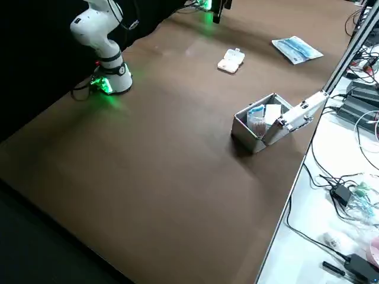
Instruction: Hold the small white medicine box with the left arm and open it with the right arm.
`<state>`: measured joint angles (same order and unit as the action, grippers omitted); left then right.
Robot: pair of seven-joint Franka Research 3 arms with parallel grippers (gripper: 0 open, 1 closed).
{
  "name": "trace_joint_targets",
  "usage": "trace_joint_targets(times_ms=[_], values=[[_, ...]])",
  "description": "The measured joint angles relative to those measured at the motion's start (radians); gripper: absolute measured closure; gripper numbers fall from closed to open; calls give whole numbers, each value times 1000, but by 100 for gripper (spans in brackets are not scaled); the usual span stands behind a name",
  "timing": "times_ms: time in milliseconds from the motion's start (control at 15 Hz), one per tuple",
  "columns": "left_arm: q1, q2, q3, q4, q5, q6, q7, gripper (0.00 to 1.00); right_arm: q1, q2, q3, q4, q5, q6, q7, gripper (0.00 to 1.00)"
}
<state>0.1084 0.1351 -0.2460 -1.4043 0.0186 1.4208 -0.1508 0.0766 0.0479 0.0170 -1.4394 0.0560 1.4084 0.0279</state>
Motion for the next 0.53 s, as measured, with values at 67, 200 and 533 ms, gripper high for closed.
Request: trace_joint_targets(times_ms=[67,200,533], values=[[2,6,4,0,0,0,0,0,3,0,0,0,-1,3,0,1],[5,14,6,0,0,0,0,0,6,0,0,0,-3,7,0,1],[-13,10,55,-1,-8,40,9,0,7,0,0,-2,-4,20,0,1]])
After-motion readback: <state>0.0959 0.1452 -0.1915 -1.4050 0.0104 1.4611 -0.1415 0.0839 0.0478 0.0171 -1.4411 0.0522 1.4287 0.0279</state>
